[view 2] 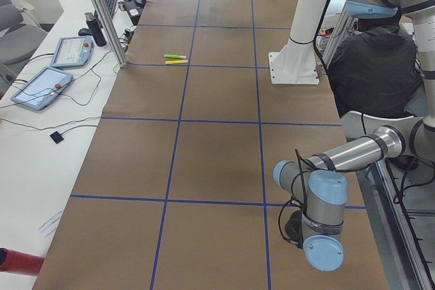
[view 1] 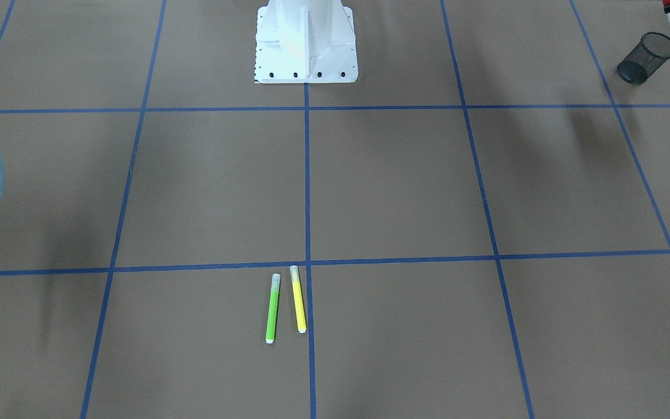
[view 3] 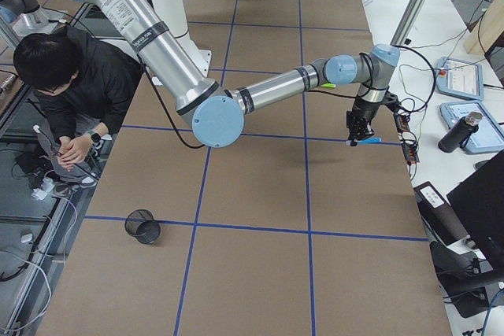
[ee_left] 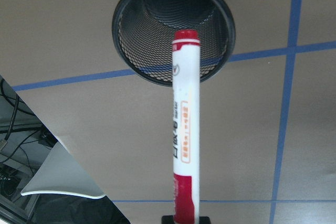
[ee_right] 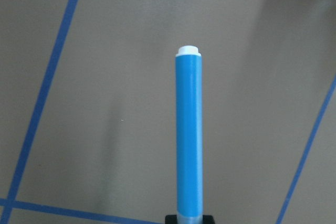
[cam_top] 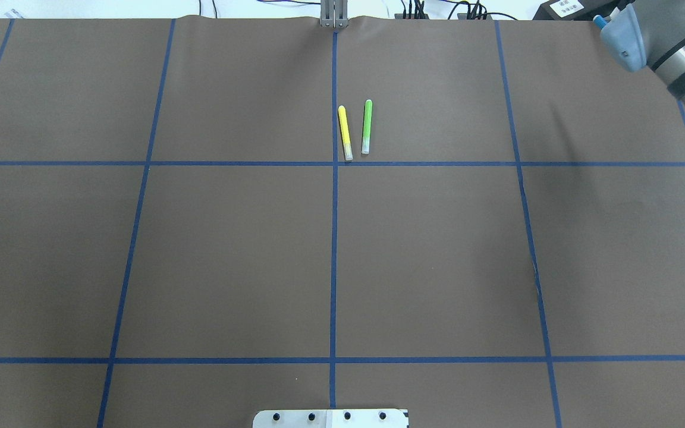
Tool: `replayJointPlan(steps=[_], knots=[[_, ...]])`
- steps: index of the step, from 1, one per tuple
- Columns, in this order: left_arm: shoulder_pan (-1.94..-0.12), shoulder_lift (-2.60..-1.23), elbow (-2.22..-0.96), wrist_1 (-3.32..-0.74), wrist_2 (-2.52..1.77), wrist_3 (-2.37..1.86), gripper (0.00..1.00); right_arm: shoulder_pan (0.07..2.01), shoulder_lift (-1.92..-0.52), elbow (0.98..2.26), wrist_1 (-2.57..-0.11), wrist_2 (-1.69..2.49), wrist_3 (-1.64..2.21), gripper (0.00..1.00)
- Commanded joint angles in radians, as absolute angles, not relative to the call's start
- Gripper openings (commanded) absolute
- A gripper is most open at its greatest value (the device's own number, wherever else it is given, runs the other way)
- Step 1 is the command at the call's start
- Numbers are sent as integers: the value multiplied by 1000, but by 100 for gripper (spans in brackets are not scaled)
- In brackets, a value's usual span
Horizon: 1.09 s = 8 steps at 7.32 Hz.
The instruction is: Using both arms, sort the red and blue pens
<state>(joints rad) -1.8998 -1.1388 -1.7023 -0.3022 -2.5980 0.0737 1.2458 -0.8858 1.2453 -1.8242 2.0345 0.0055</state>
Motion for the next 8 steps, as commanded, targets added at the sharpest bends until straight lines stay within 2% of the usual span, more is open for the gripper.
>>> replayJointPlan(steps=[1, 8], knots=[[-1905, -1135, -1642, -296, -2600, 124, 0, 1287, -891, 1244, -1858, 1977, -93, 0], [-1904, -1198, -1640, -296, -2628, 137, 0, 1316, -917, 1246, -1856, 1971, -137, 0]])
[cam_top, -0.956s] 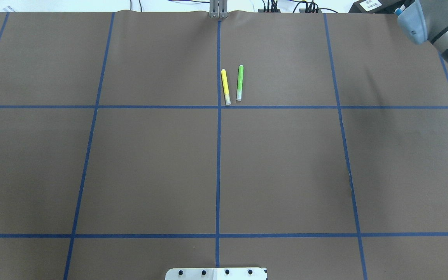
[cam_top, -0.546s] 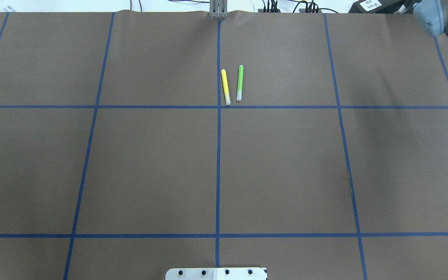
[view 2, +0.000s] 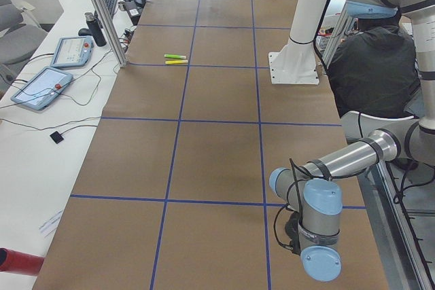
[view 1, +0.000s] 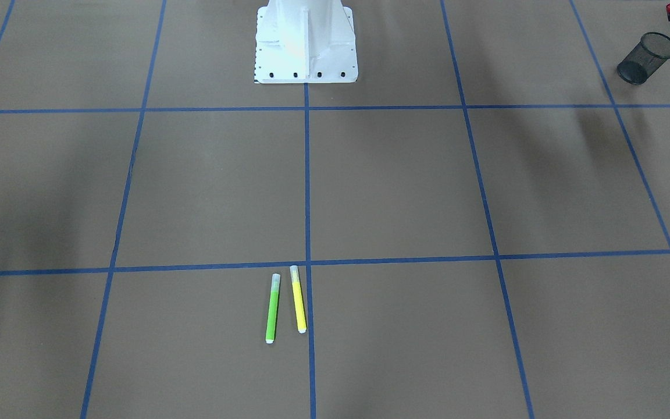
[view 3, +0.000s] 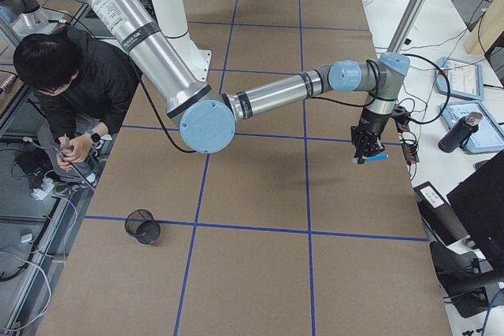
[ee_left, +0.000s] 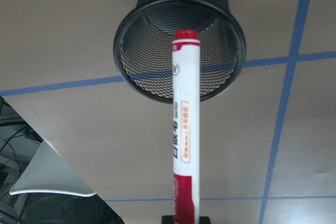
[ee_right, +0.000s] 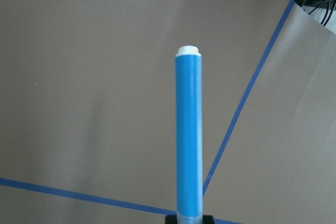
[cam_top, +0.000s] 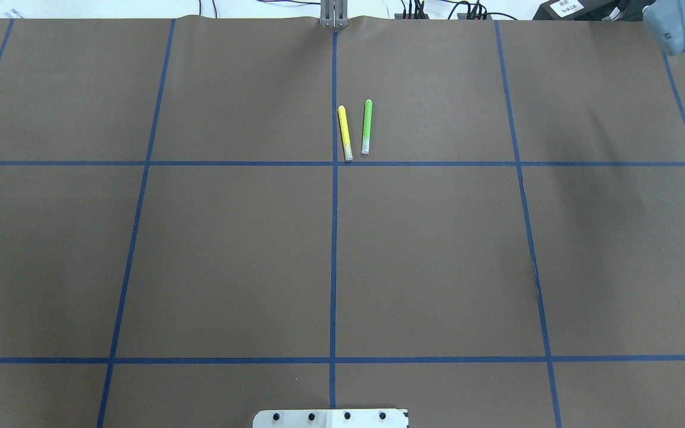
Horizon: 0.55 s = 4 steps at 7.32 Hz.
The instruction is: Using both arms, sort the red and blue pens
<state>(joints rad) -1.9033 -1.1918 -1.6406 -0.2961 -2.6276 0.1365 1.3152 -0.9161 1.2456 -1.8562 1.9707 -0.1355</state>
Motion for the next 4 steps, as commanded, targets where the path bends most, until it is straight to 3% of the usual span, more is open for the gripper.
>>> replayJointPlan(steps=[1, 4], knots=[[-1904, -1192, -1638, -296, -2628, 137, 0, 1322, -919, 1247, -1856, 1970, -143, 0], [-1904, -1174, -1631, -296, -2629, 140, 0, 1356, -983, 1271, -1897, 1973, -172, 0]])
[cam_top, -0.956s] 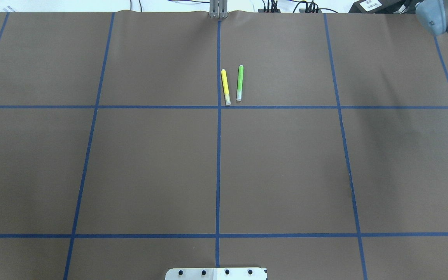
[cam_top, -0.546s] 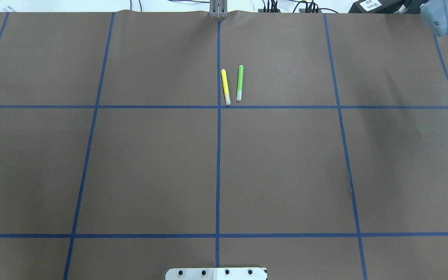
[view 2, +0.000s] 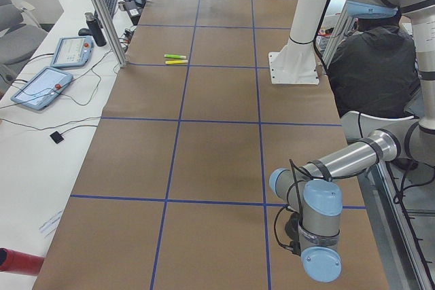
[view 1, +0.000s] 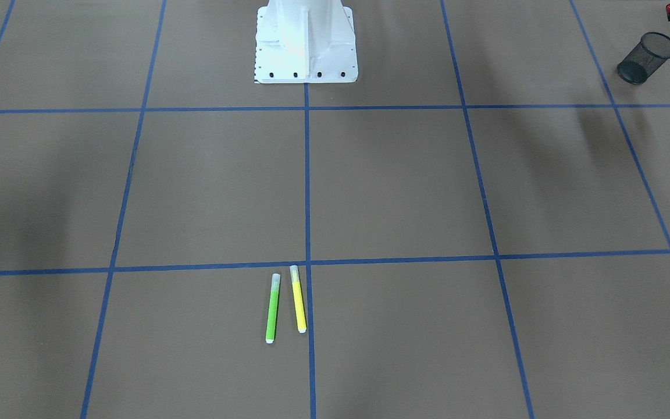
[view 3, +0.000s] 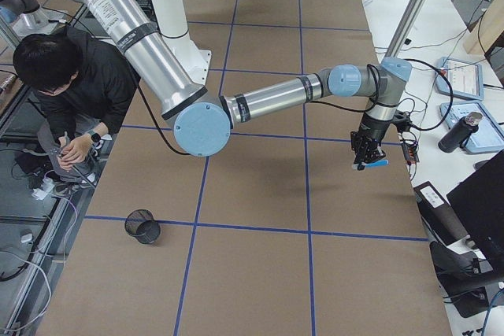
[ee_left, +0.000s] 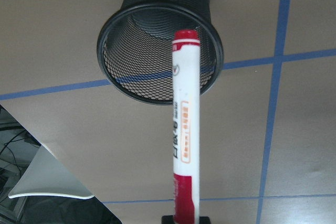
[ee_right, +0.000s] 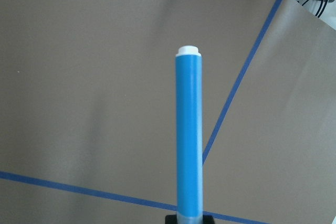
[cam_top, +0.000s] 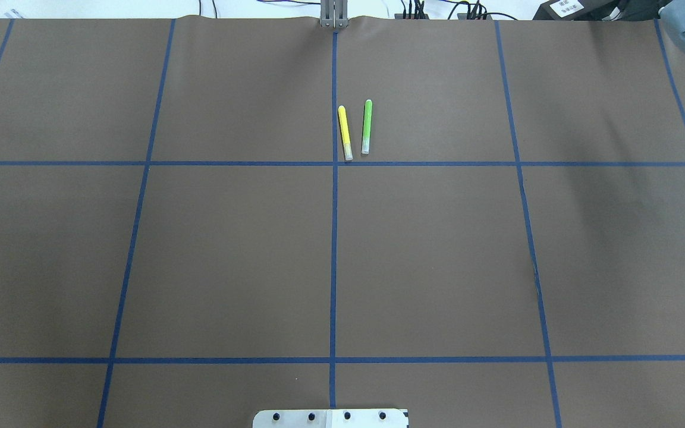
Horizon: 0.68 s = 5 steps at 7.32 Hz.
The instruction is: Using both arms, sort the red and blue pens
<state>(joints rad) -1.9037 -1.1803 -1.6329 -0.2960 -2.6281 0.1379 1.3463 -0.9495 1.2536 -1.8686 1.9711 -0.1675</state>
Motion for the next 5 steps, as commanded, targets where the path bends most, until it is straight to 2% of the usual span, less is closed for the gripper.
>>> replayJointPlan(steps=[1, 5], knots=[[-1904, -1173, -1626, -296, -2629, 149, 0, 1371, -992, 1270, -1928, 1982, -170, 0], [-1904, -1155, -1591, -273, -2629, 204, 0, 1373, -1019, 1273, -1953, 2000, -164, 0]])
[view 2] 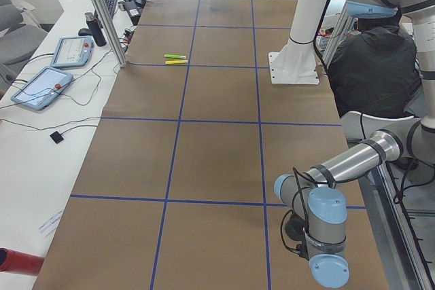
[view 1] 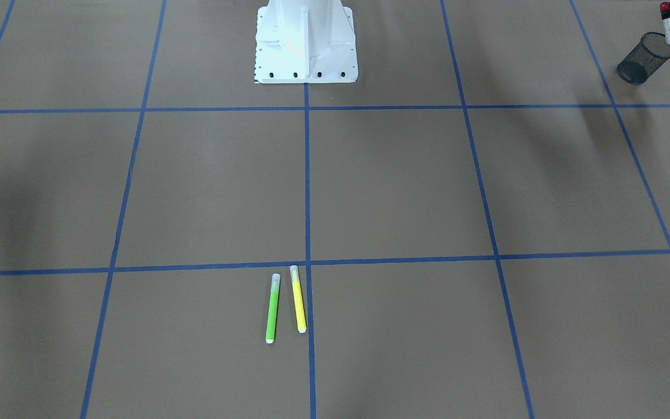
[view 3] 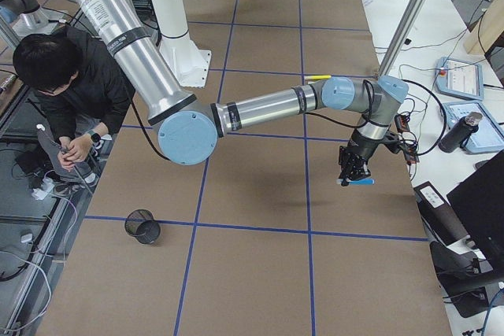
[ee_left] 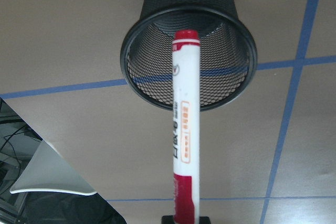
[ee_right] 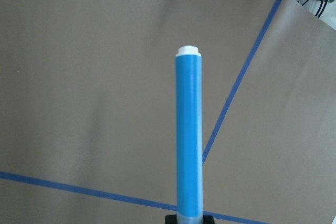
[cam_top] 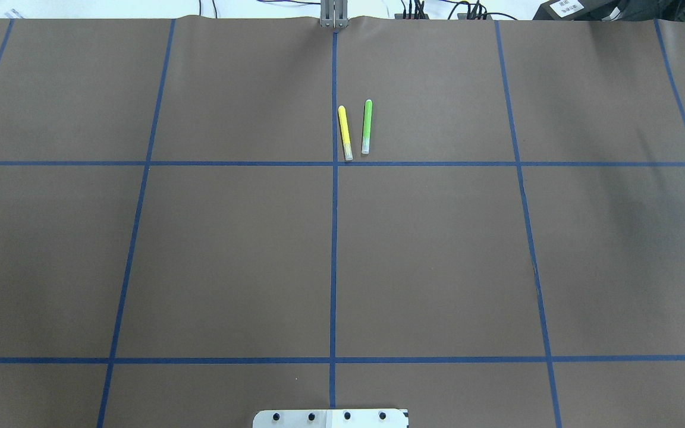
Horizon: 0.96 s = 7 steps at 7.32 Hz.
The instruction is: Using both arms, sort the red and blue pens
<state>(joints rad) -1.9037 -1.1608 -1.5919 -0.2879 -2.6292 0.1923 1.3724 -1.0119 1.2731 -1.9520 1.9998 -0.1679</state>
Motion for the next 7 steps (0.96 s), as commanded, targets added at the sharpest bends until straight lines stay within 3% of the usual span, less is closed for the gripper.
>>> replayJointPlan(steps=[1, 2, 7], knots=[[-1904, -1155, -1591, -273, -2629, 206, 89, 1373, -1026, 1273, -1954, 2002, -164, 0], [-1904, -1157, -1591, -272, -2658, 204, 100, 1373, -1046, 1273, -1950, 2008, -166, 0], [-1902, -1262, -1600, -287, -2744, 206, 100, 1408, -1130, 1275, -1999, 2026, -190, 0]])
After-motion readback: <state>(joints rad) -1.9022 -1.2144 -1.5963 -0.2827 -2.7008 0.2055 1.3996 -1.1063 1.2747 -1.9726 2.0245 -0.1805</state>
